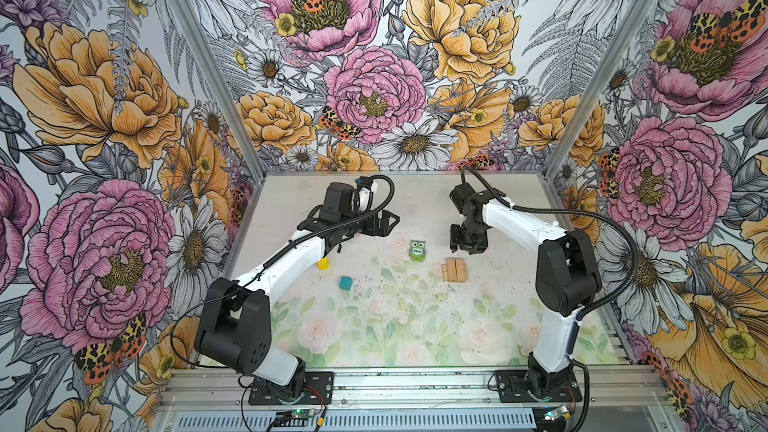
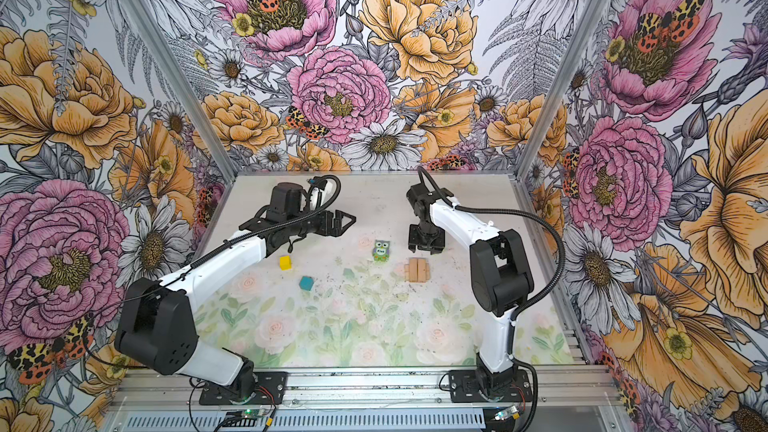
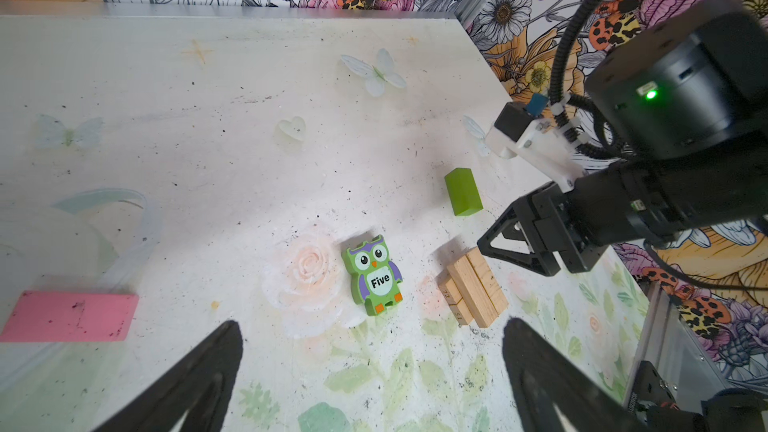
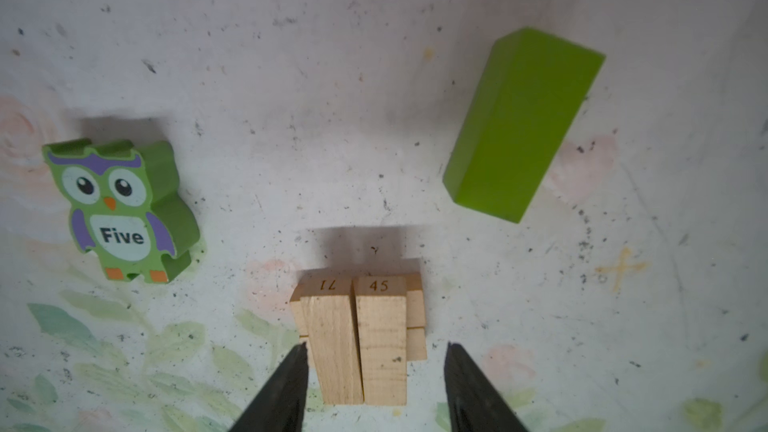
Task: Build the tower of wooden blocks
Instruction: 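Open the right gripper and lower it around the bars marked 71 and 45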
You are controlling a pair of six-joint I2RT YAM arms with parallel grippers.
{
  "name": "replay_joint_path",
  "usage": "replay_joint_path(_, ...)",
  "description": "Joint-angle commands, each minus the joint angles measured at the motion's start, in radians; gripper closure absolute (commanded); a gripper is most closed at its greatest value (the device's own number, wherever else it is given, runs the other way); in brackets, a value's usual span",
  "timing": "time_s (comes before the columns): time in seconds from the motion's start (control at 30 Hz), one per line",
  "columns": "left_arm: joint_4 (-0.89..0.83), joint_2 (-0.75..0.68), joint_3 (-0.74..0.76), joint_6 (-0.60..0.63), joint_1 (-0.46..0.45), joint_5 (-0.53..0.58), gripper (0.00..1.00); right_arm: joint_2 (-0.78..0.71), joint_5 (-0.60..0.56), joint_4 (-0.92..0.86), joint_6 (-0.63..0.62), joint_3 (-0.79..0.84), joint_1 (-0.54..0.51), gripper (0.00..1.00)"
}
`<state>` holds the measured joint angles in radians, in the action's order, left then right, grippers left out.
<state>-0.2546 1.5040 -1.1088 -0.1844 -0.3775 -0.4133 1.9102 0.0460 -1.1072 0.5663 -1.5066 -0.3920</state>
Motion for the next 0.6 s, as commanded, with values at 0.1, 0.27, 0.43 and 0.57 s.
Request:
replay_joint_path(0.1, 0.006, -0.013, 0.008, 0.009, 0.021, -0.033, 0.01, -0.036, -0.009, 0.037, 0.071, 0.057, -0.052, 0.42)
replay_joint_path(0.27, 0.002, -0.035, 0.023, 0.013, 0.034, -0.038, 0.01, -0.033, -0.023, 0.049, 0.079, 0.078, -0.061, 0.32)
replay_joint_path(0.43, -0.003, -0.051, 0.035, 0.012, 0.037, -0.041, 0.01, -0.013, -0.021, 0.061, 0.074, 0.094, -0.062, 0.31)
replay_joint_path(0.57, -0.006, -0.066, 0.043, 0.013, 0.037, -0.039, 0.01, -0.011, -0.022, 0.075, 0.075, 0.106, -0.063, 0.31)
